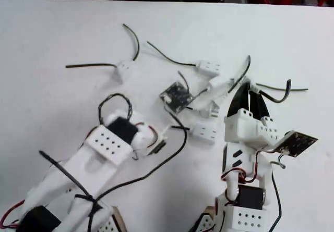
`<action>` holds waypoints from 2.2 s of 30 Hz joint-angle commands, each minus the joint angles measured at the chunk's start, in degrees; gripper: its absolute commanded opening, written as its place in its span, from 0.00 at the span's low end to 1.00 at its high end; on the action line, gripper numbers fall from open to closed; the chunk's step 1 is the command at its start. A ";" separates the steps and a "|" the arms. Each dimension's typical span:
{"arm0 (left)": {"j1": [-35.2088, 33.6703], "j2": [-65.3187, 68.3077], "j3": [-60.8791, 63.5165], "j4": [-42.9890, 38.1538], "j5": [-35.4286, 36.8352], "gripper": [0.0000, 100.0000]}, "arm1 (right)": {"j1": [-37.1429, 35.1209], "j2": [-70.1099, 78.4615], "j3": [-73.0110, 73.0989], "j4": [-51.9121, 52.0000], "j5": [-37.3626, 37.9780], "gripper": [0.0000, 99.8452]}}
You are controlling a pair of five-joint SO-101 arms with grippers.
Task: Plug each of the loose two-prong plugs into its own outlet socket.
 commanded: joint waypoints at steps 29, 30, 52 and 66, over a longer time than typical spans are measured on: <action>-7.78 -4.97 3.16 0.62 -4.66 0.25 | -2.59 -0.57 -3.16 -0.13 2.46 0.02; -8.75 -4.26 3.16 0.00 -4.75 0.25 | -2.59 -0.57 -3.16 -0.13 2.46 0.02; -28.88 21.49 -15.74 0.79 -12.48 0.24 | -2.59 -0.57 -3.16 -0.13 2.55 0.02; -9.80 -1.10 -2.02 7.03 -7.47 0.25 | -2.59 -0.57 -3.16 -0.13 2.55 0.02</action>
